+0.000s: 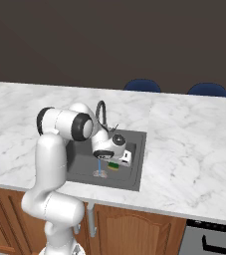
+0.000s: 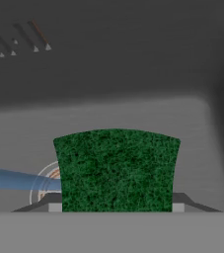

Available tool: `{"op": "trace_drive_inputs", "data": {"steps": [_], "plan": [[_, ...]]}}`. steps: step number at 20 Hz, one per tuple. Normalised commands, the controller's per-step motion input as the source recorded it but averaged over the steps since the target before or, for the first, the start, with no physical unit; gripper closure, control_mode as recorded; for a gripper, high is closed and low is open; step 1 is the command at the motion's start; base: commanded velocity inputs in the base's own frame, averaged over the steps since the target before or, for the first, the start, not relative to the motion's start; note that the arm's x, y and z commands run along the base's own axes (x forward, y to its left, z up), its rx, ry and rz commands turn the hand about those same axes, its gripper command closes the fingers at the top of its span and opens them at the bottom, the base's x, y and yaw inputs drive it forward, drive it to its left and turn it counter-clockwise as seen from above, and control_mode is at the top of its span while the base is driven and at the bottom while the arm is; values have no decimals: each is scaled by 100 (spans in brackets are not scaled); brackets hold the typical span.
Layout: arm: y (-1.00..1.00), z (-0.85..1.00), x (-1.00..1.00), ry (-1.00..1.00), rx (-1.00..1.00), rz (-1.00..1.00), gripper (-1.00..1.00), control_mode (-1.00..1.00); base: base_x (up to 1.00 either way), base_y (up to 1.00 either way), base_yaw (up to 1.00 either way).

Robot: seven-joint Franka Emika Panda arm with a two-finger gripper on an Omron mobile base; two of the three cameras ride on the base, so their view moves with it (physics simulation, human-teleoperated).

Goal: Soak the sponge with water for a few seconds and then drop it inside the sink.

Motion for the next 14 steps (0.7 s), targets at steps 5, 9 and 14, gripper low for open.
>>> {"op": "trace_drive_inputs", "data": {"steps": [5, 9, 14], "plan": [[-5, -22, 0, -2, 0, 0, 100, -100, 0, 0, 0], [-4, -26, 0, -3, 0, 0, 100, -100, 0, 0, 0], [-5, -27, 0, -2, 0, 0, 100, -100, 0, 0, 0]]}}
